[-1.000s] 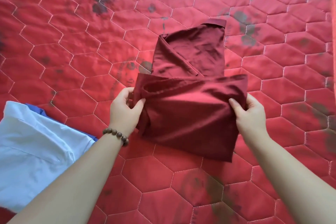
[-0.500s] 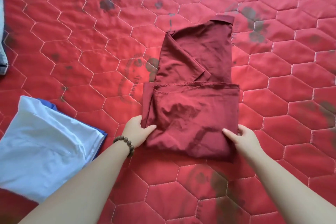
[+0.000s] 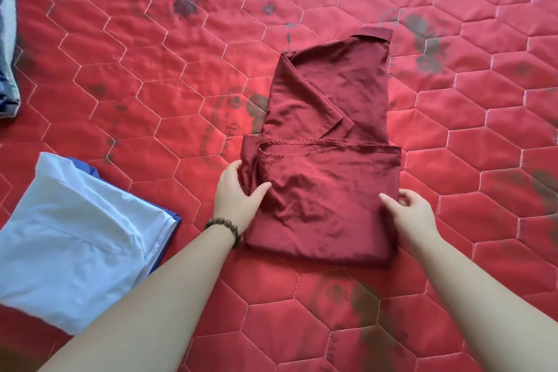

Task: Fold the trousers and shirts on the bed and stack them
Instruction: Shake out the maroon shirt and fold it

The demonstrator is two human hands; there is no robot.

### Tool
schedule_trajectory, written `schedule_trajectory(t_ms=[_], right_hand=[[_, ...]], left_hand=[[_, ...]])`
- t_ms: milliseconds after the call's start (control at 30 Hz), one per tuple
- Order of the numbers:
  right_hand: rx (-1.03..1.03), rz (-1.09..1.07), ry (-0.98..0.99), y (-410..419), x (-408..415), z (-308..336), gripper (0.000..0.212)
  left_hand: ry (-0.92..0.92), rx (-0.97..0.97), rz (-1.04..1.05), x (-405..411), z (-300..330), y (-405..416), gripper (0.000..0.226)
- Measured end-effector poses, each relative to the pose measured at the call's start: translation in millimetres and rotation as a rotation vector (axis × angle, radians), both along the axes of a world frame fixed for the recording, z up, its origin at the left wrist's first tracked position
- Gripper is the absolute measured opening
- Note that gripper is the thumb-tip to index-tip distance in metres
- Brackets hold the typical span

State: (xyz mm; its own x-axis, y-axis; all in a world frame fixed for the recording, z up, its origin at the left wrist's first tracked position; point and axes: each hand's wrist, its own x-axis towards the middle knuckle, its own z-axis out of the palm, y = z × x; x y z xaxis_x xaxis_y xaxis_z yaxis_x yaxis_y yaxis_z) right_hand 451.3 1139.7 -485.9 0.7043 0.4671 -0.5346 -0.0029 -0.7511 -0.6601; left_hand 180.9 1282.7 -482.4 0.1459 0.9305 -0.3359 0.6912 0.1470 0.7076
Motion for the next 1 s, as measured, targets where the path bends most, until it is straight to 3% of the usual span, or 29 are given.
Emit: schedule_trajectory(t_ms=[100,267,467,567,633,733,833,933,1000], right_hand=[[0.087,-0.044,-0.01,17.2,2.1,-0.7,0.021],[0.128,-0.056,-0.018,36.4,-1.3,1.6,0.012],[0.281,0.035,-0.103,36.2,-5.0,21.1,0.01],[0.35,0.018,-0.145,51.5,8.3,31.2,0.013],[0.308,0.007,-0.142,63.5,18.5,30.6,0.005],[0.08,-0.02,-0.052,67.5,26.6,15.6,0.029],[-0.055,0.082,-0.095,59.5,25.9,5.2,0.015],[-0.024,0.06,-0.332,55.2,19.2,8.9,0.025],[0.075,0.183,-0.627,56.5,2.9,12.0,0.038]], left_hand=[[-0.032,0.001,0.118,12.4,-2.3,17.2,0.058],[0.071,0.143,0.003,20.9,-0.1,28.0,0.013],[0.022,0.386,-0.042,20.7,16.0,30.4,0.005],[-0.231,0.233,0.004,28.0,28.1,49.1,0.01],[-0.273,0.103,0.036,35.0,29.5,61.7,0.008],[-0.02,-0.086,-0.059,39.5,19.1,70.4,0.026],[0.167,-0.109,-0.135,41.9,8.3,70.3,0.026],[0.22,0.117,0.056,44.5,12.9,62.5,0.022],[0.256,0.441,-0.042,48.0,15.3,50.7,0.025]])
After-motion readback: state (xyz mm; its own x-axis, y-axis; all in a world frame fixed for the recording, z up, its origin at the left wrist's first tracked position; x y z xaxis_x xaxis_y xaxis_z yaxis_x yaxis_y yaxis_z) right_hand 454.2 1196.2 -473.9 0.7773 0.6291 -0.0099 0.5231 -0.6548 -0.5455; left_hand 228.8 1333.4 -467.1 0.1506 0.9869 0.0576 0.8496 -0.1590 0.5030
